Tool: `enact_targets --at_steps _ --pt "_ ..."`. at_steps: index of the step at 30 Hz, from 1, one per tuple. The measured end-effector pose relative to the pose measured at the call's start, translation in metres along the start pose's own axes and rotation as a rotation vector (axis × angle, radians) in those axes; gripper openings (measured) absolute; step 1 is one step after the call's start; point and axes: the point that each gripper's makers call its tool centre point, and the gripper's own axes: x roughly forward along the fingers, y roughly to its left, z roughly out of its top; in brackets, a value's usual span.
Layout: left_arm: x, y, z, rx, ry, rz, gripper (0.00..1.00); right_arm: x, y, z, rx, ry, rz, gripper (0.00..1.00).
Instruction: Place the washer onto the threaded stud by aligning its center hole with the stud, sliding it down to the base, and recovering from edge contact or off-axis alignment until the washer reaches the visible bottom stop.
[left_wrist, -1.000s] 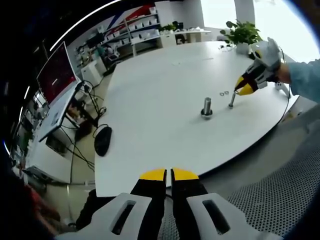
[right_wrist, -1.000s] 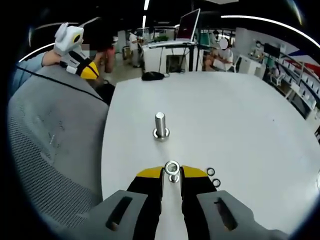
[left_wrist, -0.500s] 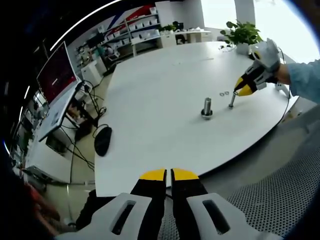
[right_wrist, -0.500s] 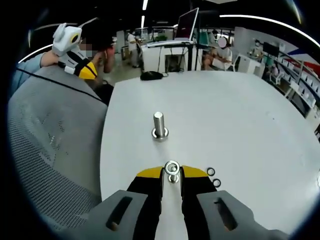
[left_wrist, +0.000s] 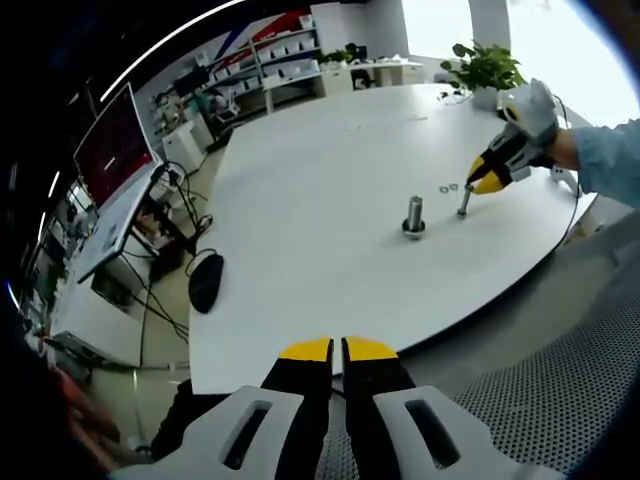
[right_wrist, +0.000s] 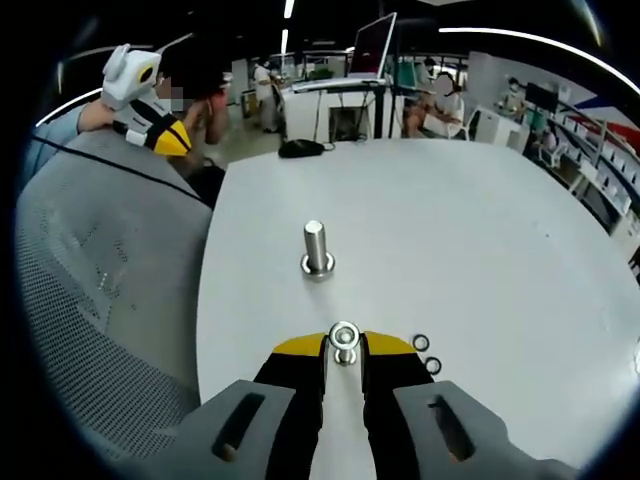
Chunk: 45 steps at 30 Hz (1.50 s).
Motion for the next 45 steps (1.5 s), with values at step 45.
enact_targets --at_steps 45 --pt "0.0 0.001 0.0 -0.005 0.002 0.002 0.01 0.009 -0.001 -0.013 0.008 0.037 0.002 0.15"
